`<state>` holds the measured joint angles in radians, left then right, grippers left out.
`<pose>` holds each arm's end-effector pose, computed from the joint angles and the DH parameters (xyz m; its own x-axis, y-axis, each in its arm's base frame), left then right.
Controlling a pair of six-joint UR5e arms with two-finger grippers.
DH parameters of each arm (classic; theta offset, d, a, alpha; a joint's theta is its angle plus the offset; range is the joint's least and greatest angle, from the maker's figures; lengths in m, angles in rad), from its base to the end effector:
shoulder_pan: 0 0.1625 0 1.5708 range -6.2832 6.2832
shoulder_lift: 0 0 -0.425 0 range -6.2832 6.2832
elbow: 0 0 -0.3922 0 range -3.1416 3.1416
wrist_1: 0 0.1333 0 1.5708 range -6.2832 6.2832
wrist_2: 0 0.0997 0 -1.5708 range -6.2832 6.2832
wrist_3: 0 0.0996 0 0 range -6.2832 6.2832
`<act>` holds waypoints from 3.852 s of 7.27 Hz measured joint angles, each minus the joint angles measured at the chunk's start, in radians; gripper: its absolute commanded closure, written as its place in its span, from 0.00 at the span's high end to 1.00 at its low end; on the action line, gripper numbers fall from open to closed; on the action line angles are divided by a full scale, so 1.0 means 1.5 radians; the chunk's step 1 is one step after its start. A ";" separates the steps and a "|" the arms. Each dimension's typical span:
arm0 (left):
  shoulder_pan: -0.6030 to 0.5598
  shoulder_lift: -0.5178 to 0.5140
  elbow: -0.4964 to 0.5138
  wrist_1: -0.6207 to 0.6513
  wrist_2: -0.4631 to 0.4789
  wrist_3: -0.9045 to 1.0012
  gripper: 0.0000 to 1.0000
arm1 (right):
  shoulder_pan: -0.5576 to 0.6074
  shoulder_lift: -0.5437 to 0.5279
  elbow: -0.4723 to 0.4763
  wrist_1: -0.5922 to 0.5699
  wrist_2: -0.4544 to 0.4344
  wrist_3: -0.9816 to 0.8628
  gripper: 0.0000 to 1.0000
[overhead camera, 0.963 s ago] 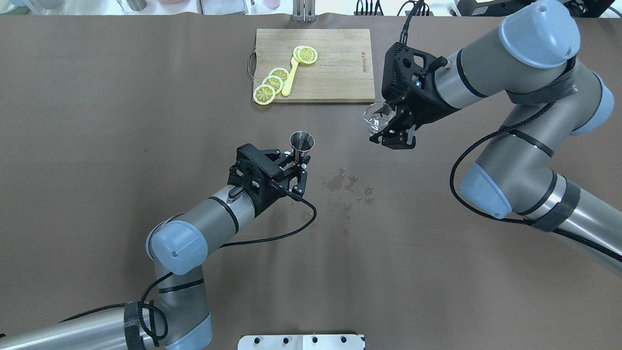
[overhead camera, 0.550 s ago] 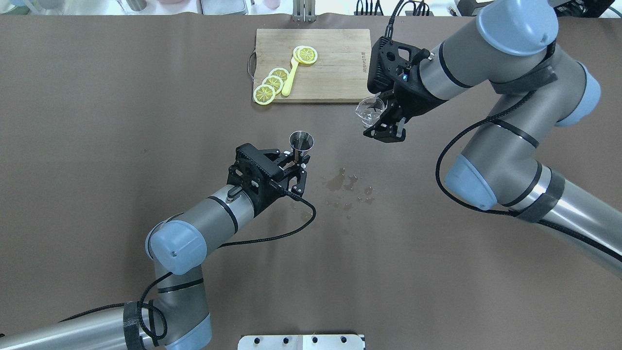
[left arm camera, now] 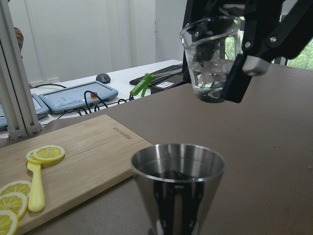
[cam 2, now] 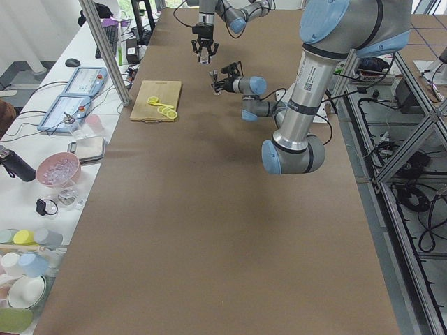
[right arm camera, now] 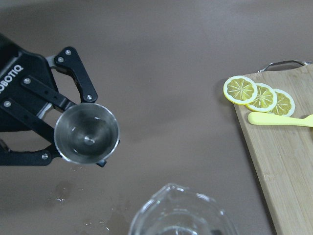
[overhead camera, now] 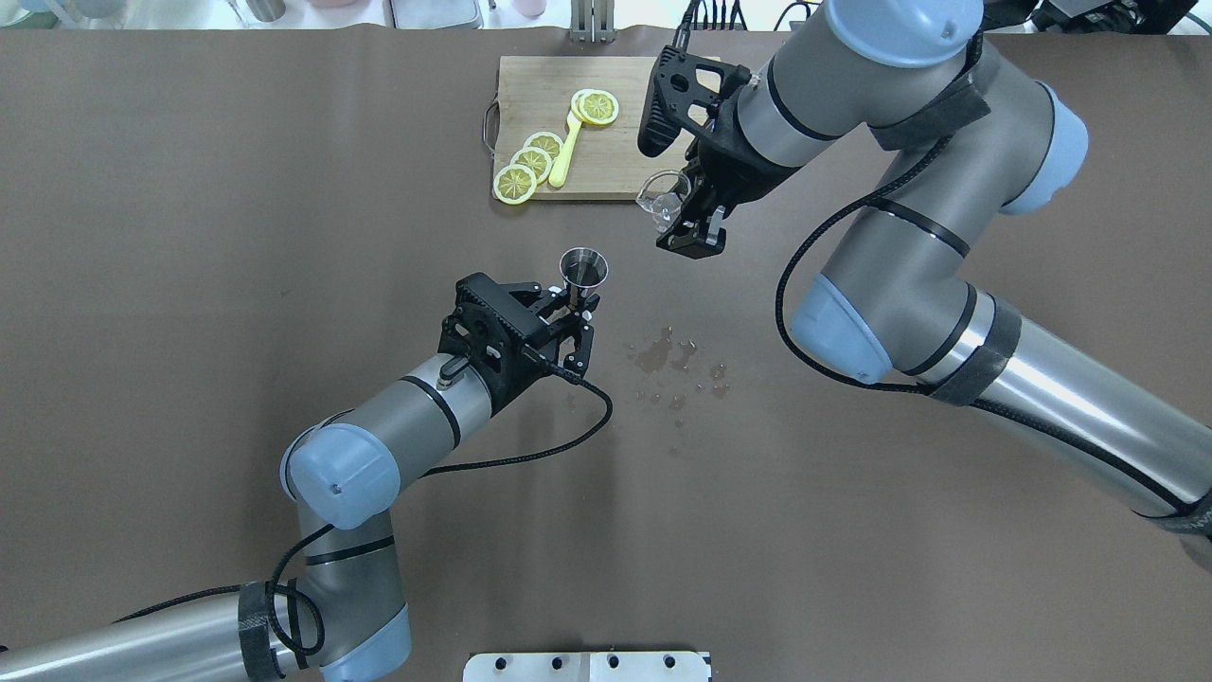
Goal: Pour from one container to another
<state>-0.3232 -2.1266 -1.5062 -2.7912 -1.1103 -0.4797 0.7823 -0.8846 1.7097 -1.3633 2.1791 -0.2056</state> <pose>0.5547 -0.3730 0.2273 0.5611 0.6502 -0.5123 0.4419 0.2880 0.8496 -0.4119 -0.5171 0.1595 0.1513 -0.9822 0.1115 0.4030 0.1643 0.9003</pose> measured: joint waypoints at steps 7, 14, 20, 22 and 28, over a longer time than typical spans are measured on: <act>-0.002 0.002 0.001 -0.017 0.001 0.011 0.00 | -0.037 0.013 0.074 -0.144 -0.040 -0.066 0.00; -0.001 0.002 0.002 -0.018 0.003 0.013 0.00 | -0.053 0.058 0.081 -0.275 -0.065 -0.103 0.00; -0.001 0.003 0.001 -0.019 0.002 0.013 0.00 | -0.057 0.122 0.030 -0.378 -0.069 -0.106 0.00; -0.001 0.003 0.000 -0.022 0.002 0.013 0.00 | -0.058 0.136 0.028 -0.412 -0.077 -0.107 0.00; 0.001 0.003 0.002 -0.024 0.003 0.013 0.00 | -0.073 0.170 0.021 -0.477 -0.121 -0.151 0.00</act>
<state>-0.3222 -2.1228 -1.5025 -2.8271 -1.1061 -0.4608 0.6730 -0.6295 1.7418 -2.0786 1.9974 -0.4317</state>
